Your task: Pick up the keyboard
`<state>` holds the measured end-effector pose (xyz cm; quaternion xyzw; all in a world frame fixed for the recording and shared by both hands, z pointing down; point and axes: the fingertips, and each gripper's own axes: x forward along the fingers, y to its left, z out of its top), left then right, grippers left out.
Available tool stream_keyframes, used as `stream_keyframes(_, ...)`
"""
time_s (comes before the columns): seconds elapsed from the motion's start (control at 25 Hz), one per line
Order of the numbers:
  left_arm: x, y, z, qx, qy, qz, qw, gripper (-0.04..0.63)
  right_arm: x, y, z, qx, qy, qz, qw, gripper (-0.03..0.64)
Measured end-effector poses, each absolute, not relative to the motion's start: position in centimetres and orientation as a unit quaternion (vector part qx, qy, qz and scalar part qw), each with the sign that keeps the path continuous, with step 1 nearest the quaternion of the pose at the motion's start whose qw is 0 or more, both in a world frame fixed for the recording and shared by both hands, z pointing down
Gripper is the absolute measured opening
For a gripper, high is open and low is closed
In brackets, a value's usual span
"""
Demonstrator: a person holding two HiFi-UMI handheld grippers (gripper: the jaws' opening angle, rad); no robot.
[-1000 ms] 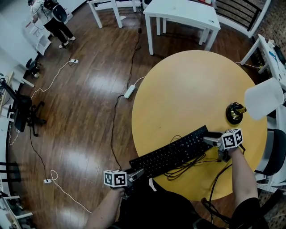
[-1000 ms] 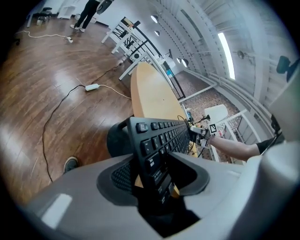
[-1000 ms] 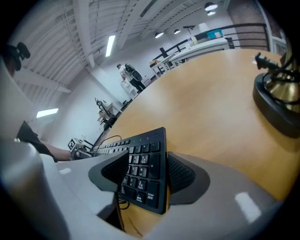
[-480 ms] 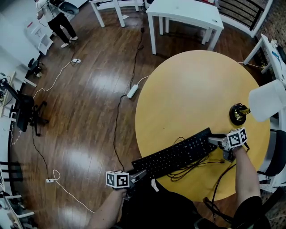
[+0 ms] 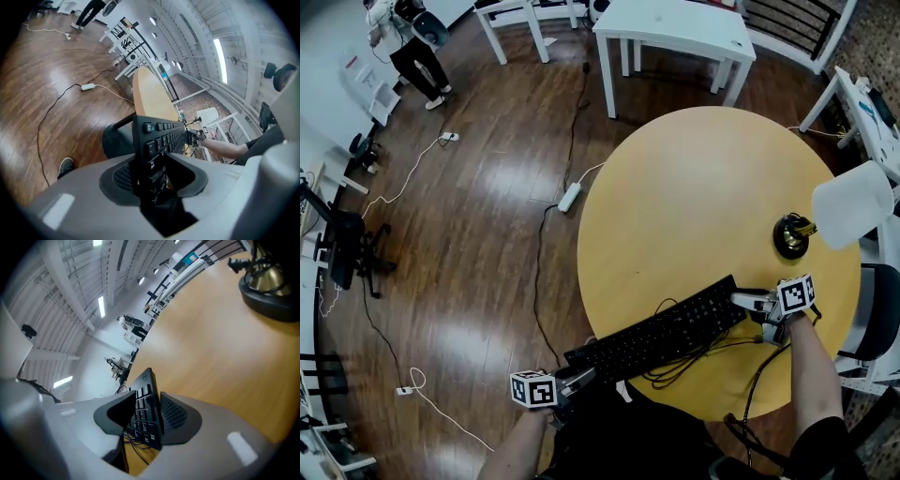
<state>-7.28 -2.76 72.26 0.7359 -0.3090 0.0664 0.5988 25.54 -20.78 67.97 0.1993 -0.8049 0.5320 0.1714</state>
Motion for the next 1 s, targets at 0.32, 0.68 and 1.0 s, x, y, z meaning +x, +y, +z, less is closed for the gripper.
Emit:
stream_keyframes(0.32,-9.5,-3.7,68.8,0.749,-0.305,0.053,0.586,0.166,23.3,-20.8,63.1,0.216,-0.828,0.500,0.133,0.195)
stream_keyframes(0.68,-12.1,-8.2,61.3,0.786,-0.338,0.023,0.517,0.166,22.3,-21.0,56.8,0.267,-0.841,0.465,0.064,0.187)
stream_keyframes(1.0,-14.0,-11.6,51.8,0.813,-0.354,-0.047,0.460,0.155,21.4,-20.4,49.6,0.292,-0.857,0.425,0.013,0.187)
